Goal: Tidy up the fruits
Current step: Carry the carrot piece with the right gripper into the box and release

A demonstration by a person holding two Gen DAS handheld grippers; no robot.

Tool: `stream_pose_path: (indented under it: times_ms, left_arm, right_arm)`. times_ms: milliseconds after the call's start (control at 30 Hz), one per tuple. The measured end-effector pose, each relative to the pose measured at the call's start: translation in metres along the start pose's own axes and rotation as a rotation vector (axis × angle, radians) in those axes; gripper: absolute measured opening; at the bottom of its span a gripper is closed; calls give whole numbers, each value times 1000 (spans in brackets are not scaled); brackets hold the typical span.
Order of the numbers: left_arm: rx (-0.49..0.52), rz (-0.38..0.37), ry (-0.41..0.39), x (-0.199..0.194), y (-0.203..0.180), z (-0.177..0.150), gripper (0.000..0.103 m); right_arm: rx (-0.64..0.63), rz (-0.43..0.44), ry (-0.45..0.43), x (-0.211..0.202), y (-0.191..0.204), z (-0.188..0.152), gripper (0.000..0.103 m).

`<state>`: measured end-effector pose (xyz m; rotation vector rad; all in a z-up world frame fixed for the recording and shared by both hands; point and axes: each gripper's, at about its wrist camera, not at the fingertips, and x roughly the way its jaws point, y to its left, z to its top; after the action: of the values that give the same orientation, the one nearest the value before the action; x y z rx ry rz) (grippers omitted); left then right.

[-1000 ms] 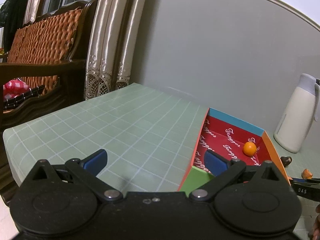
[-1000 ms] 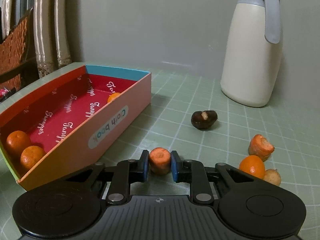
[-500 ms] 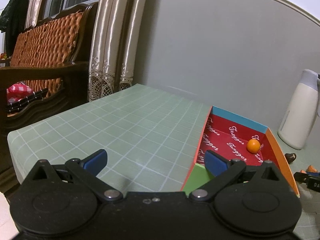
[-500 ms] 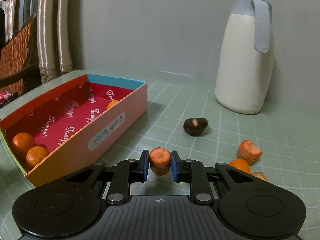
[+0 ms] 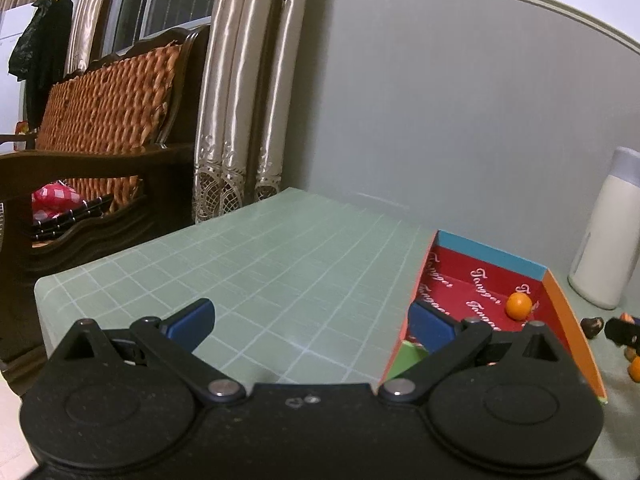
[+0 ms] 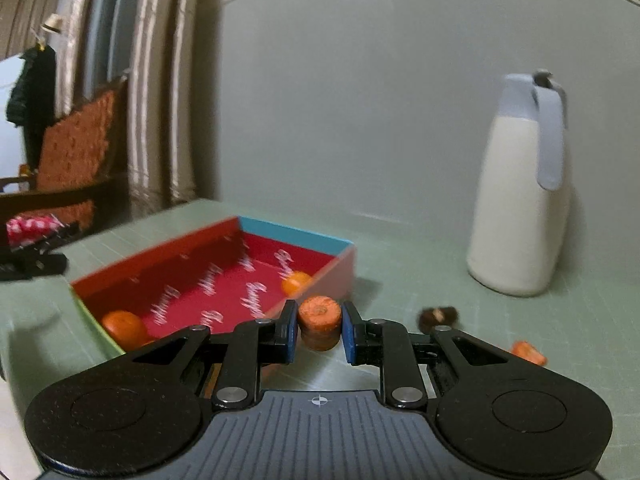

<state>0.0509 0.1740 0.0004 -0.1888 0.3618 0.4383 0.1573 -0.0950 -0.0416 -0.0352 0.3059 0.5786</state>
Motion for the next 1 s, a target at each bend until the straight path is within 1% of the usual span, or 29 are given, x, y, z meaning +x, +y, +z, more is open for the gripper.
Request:
stream_pose_path:
  times_ms: [133, 400, 633, 767, 867, 900, 933, 967, 1000]
  left_arm:
    - [16, 3, 4, 2, 3, 0, 97]
    - [93, 20, 17, 2, 6, -5, 97]
    - [87, 34, 27, 3, 15, -5, 97]
    - [90, 29, 28, 4, 15, -5, 97]
    - [92, 27, 25, 4, 15, -5, 97]
    - [91, 27, 24, 4, 14, -5, 97]
    - [91, 27, 23, 3, 13, -5, 97]
    - [91, 27, 23, 3, 12, -5, 97]
    - [91, 26, 23, 3, 12, -5, 97]
  right_arm:
    - [6, 31, -31, 3, 10, 3, 23]
    - [6, 79, -48, 15, 31, 4, 23]
    - [-7, 117, -49, 25, 49, 2, 23]
    - [-28, 132, -51, 26, 57, 1, 23]
    - [-41, 159, -44, 28, 61, 0, 23]
    - [-56, 154, -37, 30, 64, 0, 23]
    - [-63, 143, -35, 31, 65, -1, 40]
    - [-56, 132, -43, 29, 65, -2, 62]
    - [-44, 129, -72, 25, 63, -3, 98]
